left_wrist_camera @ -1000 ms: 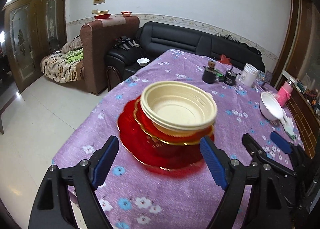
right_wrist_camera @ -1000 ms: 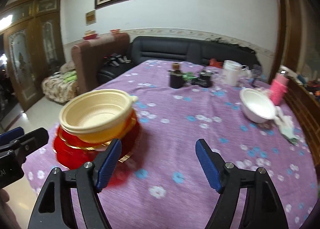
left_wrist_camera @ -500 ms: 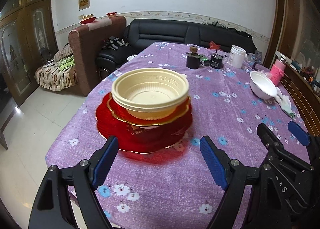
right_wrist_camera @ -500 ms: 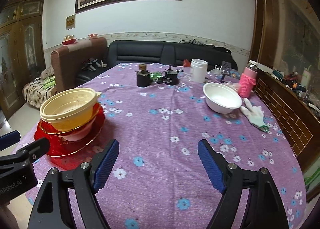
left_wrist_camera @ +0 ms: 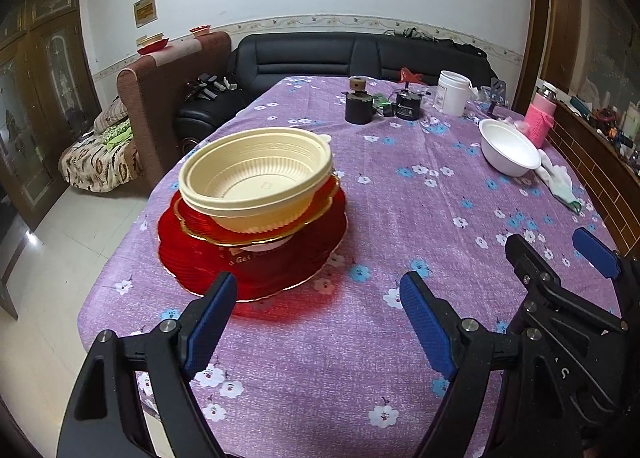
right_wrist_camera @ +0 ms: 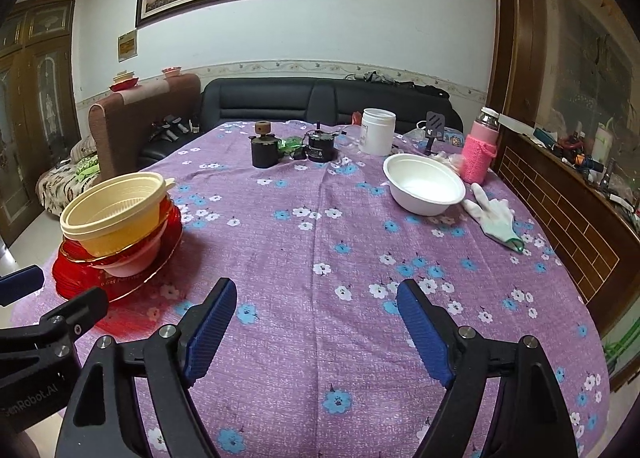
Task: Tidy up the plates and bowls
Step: 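Open both grippers, release the cream bowl and move toward the white bowl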
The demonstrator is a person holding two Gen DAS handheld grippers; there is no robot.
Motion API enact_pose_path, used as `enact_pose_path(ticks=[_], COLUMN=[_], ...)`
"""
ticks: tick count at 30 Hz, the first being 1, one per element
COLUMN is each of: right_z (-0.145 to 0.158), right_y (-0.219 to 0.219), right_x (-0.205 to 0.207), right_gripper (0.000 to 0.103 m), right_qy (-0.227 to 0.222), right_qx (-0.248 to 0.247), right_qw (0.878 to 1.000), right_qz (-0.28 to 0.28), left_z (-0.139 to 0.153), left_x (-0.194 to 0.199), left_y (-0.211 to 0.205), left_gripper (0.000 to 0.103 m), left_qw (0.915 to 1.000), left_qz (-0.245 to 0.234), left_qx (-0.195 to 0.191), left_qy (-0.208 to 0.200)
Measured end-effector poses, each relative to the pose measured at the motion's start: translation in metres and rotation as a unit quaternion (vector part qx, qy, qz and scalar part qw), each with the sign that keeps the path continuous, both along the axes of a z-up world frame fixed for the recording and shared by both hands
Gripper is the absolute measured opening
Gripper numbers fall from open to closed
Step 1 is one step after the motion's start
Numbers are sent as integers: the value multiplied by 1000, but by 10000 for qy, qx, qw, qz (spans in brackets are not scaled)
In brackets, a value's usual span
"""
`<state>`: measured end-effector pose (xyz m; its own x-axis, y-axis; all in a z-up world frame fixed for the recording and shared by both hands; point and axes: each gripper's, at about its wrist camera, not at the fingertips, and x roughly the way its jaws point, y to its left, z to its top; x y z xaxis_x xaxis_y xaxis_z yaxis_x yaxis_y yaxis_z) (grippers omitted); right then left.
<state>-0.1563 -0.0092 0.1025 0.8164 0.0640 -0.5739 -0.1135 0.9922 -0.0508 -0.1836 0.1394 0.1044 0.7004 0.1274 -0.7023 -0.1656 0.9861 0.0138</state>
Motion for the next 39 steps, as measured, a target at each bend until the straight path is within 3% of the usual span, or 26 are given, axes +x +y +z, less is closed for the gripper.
enact_pose_path(ticks=[20, 39], right_z=[-11, -9], right_y=[-11, -55], right_x=[16, 36], right_gripper=[86, 86], right_qy=[216, 422], right_qx=[71, 177], right_qw=[9997, 9983], right_qz=[-30, -365], left_z=[-11, -8], left_x=[19, 34], left_y=[-17, -26], left_gripper=[83, 83], left_qw=[9996, 9992], left_qz=[-136, -180], left_qx=[131, 282], left_qy=[199, 213])
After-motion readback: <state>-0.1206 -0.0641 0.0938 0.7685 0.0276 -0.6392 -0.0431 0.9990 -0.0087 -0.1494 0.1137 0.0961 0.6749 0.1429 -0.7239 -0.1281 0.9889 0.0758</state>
